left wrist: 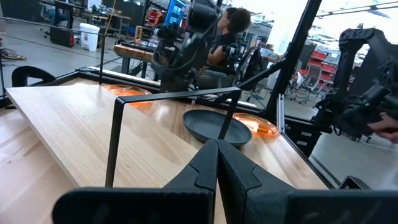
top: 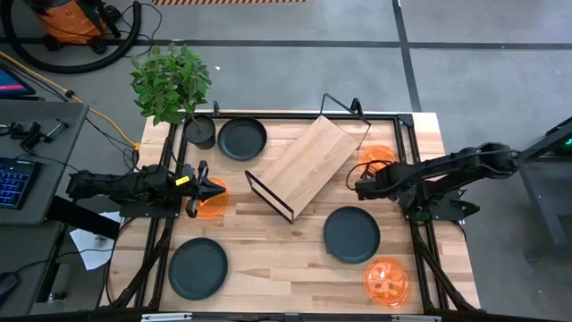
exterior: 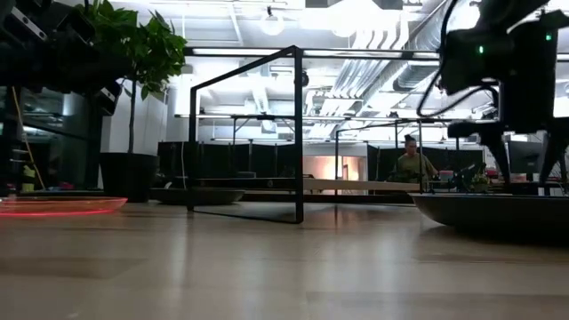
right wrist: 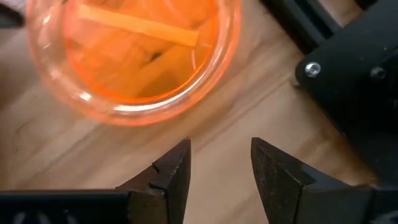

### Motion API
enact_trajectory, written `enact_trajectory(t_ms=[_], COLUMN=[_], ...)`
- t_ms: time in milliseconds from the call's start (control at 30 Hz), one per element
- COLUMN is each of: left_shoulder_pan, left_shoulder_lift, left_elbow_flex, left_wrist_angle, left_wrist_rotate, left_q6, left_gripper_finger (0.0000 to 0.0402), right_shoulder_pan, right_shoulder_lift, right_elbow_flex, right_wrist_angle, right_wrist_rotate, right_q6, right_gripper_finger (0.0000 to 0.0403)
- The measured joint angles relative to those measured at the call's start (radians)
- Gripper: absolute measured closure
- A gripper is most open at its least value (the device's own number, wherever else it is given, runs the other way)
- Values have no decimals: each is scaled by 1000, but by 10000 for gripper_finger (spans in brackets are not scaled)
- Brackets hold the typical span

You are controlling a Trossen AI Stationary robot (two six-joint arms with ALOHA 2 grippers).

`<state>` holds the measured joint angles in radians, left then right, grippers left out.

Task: Place and stack plates onto a shelf
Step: Put the top right orange plate on the shelf

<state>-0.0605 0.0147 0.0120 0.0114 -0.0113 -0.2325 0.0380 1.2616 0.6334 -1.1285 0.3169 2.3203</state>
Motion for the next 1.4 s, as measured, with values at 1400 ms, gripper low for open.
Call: enact_trajectory(t_ms=[1400], left_shoulder_pan=[0], left_shoulder_lift=[0], left_elbow_flex=[0], left_wrist_angle=[0], left_wrist_rotate=[0], left_q6=[0], left_gripper_finger=[401], right_shoulder_pan=[-238], right_shoulder_lift=[17], right_elbow_flex=[-184], right_wrist_angle=[351], right_wrist_rotate=[78], right_q6=[-59], right_gripper_finger=[388])
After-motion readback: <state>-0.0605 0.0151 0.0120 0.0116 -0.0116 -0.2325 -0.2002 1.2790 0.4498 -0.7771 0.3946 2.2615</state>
